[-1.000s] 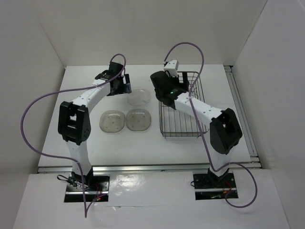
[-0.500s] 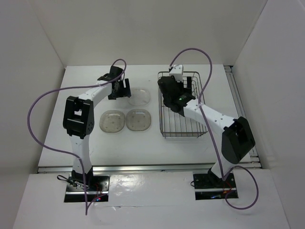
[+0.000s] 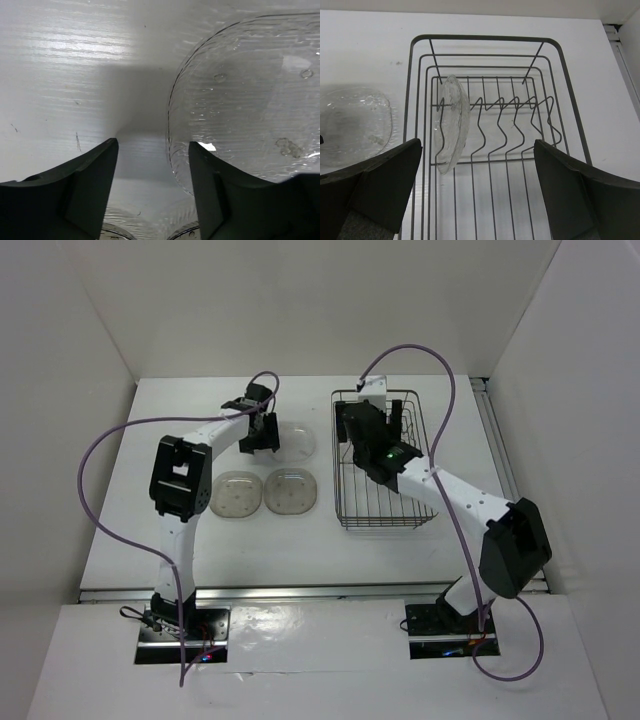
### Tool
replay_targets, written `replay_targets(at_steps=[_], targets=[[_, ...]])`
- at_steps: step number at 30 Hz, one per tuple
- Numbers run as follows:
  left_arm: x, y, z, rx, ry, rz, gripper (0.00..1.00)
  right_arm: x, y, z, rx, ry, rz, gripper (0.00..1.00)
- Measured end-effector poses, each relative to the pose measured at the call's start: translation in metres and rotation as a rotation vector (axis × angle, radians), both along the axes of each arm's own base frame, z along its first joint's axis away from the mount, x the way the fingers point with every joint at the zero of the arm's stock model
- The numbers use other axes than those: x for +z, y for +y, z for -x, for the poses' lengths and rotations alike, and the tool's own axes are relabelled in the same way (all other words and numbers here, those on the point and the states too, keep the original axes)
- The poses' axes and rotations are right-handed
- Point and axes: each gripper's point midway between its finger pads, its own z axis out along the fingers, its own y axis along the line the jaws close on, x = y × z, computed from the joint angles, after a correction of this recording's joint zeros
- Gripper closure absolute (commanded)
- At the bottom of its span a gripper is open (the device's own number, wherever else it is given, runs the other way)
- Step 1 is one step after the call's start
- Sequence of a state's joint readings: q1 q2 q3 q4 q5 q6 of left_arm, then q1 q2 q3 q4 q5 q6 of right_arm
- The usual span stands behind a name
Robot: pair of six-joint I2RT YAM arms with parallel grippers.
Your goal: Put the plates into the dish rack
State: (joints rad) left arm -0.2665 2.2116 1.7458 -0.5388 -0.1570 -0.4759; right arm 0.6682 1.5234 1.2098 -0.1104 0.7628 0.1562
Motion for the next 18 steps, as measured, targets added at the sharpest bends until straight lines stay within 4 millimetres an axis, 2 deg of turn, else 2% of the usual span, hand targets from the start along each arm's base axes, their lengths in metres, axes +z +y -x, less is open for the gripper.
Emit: replay_targets(at_steps=[2,6,9,10,11,12,18], targets=[[-0.001,0.002,-0.001,0.006,0.005,-0.011,0.37,0.004,0.0,0.001,0.008,-0.01,-0.008,0.0],[-0.005,0.005,0.0,0.019,0.021,-0.029,0.62,0.01,0.001,0.003,0.02,-0.025,-0.02,0.0],[-0.002,0.005,-0.003,0.02,0.014,-0.031,0.73,0.009,0.0,0.004,0.023,-0.027,-0.02,0.0],[-0.001,0.005,-0.004,0.02,0.012,-0.031,0.79,0.009,0.0,0.004,0.026,-0.026,-0.019,0.0],[0.001,0.004,-0.006,0.02,0.008,-0.03,0.92,0.009,0.001,0.004,0.028,-0.027,-0.02,0.0],[0.003,0.003,-0.008,0.019,0.001,-0.027,1.0,0.01,0.001,0.004,0.03,-0.028,-0.022,0.0],[0.003,0.004,-0.012,0.034,-0.004,-0.022,1.0,0.012,0.006,0.004,0.056,-0.034,-0.04,0.0]])
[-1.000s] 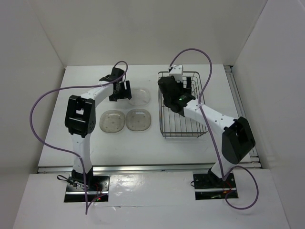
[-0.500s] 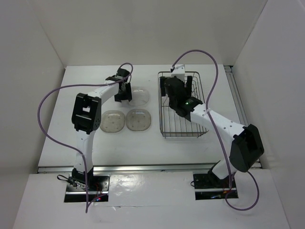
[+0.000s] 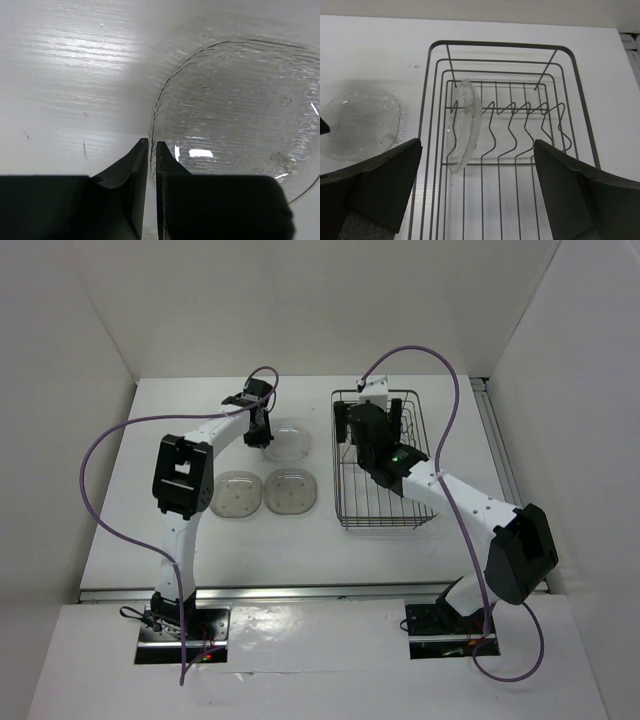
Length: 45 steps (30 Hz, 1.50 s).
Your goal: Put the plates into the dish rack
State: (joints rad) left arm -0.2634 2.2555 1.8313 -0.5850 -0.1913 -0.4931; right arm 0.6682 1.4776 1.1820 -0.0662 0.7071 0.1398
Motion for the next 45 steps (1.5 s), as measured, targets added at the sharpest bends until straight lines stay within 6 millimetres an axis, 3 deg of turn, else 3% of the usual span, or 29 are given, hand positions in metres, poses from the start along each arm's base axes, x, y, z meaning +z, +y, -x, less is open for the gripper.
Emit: replay_targets(at_steps=[5,8,13,17,22,26,32,36,39,41,44,45], targets=[[0.01,0.01,0.005,0.021,-0.021,-0.033,1.0,-0.003,0.025,0.007,0.16,0.021,-0.051,0.0],[0.033,0.018,0.015,0.024,-0.056,-0.024,1.0,0.007,0.041,0.016,0.305,0.013,-0.121,0.0],[0.111,0.032,0.023,0.005,-0.232,0.019,1.0,0.045,0.059,0.031,0.546,-0.06,-0.242,0.0],[0.173,0.024,0.027,-0.069,-0.404,0.078,1.0,0.063,0.072,0.039,0.718,-0.101,-0.305,0.0],[0.21,0.005,0.054,-0.193,-0.511,0.141,1.0,0.066,0.078,0.041,0.861,-0.117,-0.36,0.0],[0.224,-0.02,0.066,-0.309,-0.559,0.202,1.0,0.056,0.077,0.029,0.881,-0.094,-0.375,0.0],[0.217,-0.059,0.091,-0.474,-0.557,0.334,1.0,0.03,0.07,0.003,0.854,-0.031,-0.396,0.0],[0.217,-0.075,0.101,-0.541,-0.563,0.386,1.0,0.017,0.058,-0.011,0.817,-0.007,-0.424,0.03],[0.221,-0.08,0.11,-0.574,-0.579,0.412,1.0,0.006,0.052,-0.02,0.807,0.023,-0.458,0.18],[0.226,-0.083,0.112,-0.591,-0.595,0.425,1.0,-0.003,0.051,-0.024,0.805,0.052,-0.483,0.33],[0.232,-0.085,0.111,-0.603,-0.62,0.432,1.0,-0.012,0.059,-0.019,0.844,0.095,-0.529,0.34],[0.231,-0.085,0.111,-0.604,-0.619,0.433,1.0,-0.013,0.062,-0.018,0.862,0.103,-0.545,0.4]])
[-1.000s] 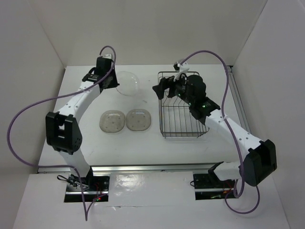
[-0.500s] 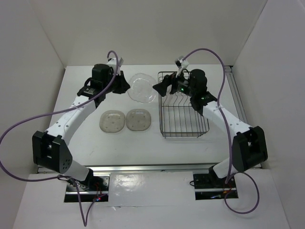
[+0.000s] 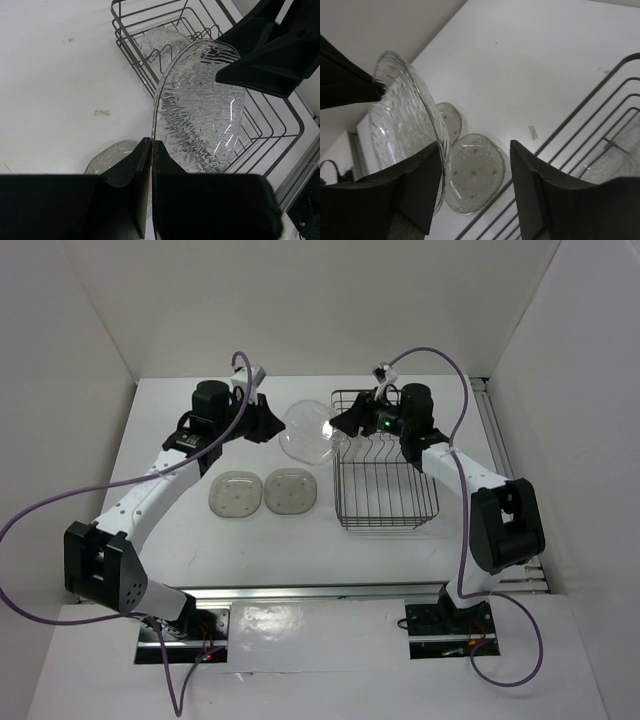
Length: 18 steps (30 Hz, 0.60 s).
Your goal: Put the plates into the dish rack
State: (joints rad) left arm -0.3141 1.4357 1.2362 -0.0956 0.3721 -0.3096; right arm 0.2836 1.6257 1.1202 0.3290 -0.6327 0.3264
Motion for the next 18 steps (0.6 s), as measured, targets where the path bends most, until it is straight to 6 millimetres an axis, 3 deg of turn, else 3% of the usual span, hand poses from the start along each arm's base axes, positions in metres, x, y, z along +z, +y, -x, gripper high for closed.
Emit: replay_targets(at_steps=[2,4,5,10,11,13,14,18], targets=[[-0.001,0.0,0.0,0.001,0.003,0.003,1.0,0.005,0.006,0.004,0.039,-0.002,-0.032,0.57],[0.0,-0.001,0.0,-0.003,-0.003,0.009,1.0,0.013,0.01,0.009,0.078,-0.013,-0.063,0.86],[0.001,-0.001,-0.001,-0.004,-0.006,0.012,1.0,0.017,0.012,0.01,0.091,-0.021,-0.074,0.94],[0.004,-0.003,-0.002,-0.012,-0.018,0.022,1.0,0.018,0.011,0.012,0.093,-0.005,-0.102,1.0],[0.004,-0.003,-0.002,-0.009,-0.016,0.022,0.87,0.017,0.011,0.012,0.092,0.002,-0.105,1.0],[0.002,-0.002,-0.004,0.001,-0.01,0.021,0.46,0.017,0.01,0.011,0.079,0.014,-0.11,1.0],[0.003,-0.002,-0.006,0.015,-0.007,0.023,0.0,0.017,0.01,0.011,0.073,0.018,-0.111,1.0],[0.004,0.012,-0.021,0.148,0.028,-0.002,0.0,0.028,-0.011,0.004,-0.128,0.009,-0.04,1.0]])
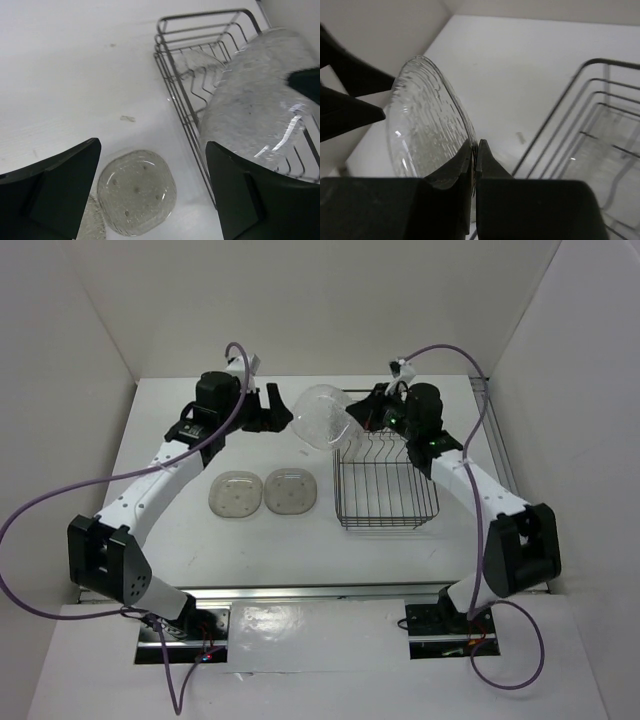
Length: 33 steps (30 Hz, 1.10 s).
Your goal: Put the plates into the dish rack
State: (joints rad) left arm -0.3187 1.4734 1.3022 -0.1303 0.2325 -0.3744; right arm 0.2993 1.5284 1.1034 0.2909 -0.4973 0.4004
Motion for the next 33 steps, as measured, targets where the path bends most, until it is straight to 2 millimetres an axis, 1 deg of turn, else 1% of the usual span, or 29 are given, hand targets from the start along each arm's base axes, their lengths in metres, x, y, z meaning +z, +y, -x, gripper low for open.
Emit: replay_targets(at_steps=[2,4,6,7,8,9,11,13,15,17,20,24,26,29,33], targets=[[0.003,0.013,-0.009,0.092,0.021,-0.026,0.0,0.019,-0.023,-0.005,-0.171,-0.035,0.045,1.0],[0.012,0.026,-0.018,0.18,0.025,-0.056,0.0,0.04,-0.049,-0.007,-0.329,-0.068,0.081,1.0],[0.019,0.04,-0.024,0.264,0.034,-0.082,0.0,0.067,-0.081,-0.01,-0.516,-0.106,0.119,1.0],[0.02,0.048,-0.026,0.307,0.046,-0.099,0.0,0.078,-0.099,-0.011,-0.612,-0.121,0.141,1.0],[0.025,0.052,-0.03,0.336,0.043,-0.107,0.0,0.086,-0.114,-0.011,-0.694,-0.131,0.158,1.0],[0.025,0.056,-0.032,0.362,0.052,-0.122,0.0,0.093,-0.13,-0.01,-0.776,-0.136,0.189,1.0],[0.022,0.066,-0.034,0.412,0.072,-0.15,0.0,0.096,-0.153,-0.007,-0.904,-0.13,0.249,1.0],[0.014,0.073,-0.033,0.447,0.103,-0.172,0.0,0.086,-0.168,-0.003,-0.998,-0.1,0.338,1.0],[0.005,0.078,-0.031,0.471,0.137,-0.2,0.0,0.069,-0.173,0.0,-1.049,-0.066,0.433,1.0],[-0.003,0.082,-0.03,0.486,0.166,-0.227,0.0,0.052,-0.173,0.001,-1.07,-0.035,0.523,1.0],[-0.009,0.087,-0.029,0.504,0.191,-0.255,0.0,0.028,-0.171,0.0,-1.075,0.002,0.632,1.0],[-0.011,0.093,-0.028,0.518,0.205,-0.267,0.0,0.005,-0.167,-0.004,-1.071,0.03,0.724,1.0],[-0.011,0.096,-0.028,0.526,0.208,-0.269,0.0,-0.007,-0.161,-0.006,-1.059,0.039,0.771,1.0],[-0.013,0.103,-0.028,0.54,0.218,-0.272,0.0,-0.023,-0.153,-0.009,-1.036,0.048,0.827,1.0],[-0.015,0.109,-0.031,0.553,0.228,-0.271,0.0,-0.04,-0.147,-0.013,-1.013,0.064,0.881,1.0]])
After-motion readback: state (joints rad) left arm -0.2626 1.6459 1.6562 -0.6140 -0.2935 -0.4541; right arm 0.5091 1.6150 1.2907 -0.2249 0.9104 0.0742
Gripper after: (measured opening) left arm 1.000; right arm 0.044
